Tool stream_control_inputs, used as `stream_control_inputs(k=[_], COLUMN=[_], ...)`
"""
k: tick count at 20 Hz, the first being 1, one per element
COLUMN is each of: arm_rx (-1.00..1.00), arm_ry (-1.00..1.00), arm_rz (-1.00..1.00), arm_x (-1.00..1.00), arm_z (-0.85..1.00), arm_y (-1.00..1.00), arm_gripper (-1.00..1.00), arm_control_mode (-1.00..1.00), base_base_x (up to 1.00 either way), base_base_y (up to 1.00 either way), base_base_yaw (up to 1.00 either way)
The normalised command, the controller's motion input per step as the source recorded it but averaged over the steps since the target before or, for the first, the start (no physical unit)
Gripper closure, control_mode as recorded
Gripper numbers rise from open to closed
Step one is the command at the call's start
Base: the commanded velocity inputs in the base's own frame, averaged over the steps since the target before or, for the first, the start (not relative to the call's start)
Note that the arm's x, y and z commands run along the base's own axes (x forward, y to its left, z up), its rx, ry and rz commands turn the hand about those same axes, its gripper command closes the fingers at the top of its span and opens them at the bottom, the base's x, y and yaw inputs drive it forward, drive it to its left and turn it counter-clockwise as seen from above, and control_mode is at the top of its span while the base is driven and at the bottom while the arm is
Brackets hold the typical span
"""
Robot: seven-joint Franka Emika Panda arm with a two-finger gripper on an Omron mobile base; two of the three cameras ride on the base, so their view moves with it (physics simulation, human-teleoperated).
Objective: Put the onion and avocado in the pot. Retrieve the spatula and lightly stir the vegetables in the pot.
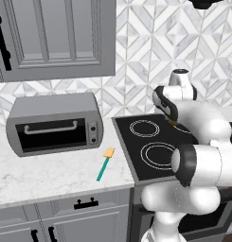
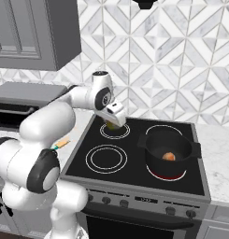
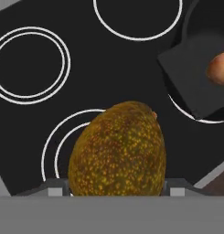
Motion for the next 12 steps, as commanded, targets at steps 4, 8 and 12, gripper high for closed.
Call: stream_control_inputs(k=[4, 8, 12], arm_rx=[-0.04, -0.04, -0.01], arm_ry=[0.02, 0.00, 0.00], arm_rz=[-0.21, -0.06, -0.01], arm_x=[0.41, 0.08, 0.08], arm_z=[-0.11, -0.32, -0.55], arm_y=[-1.00, -1.00, -1.00], arm_gripper=[1.00, 1.00, 1.00], arm_control_mode=[-1.00, -1.00, -1.00], base_base_x=[0.00, 0.00, 0.00], base_base_y=[0.00, 0.00, 0.00], base_base_yaw=[0.00, 0.00, 0.00])
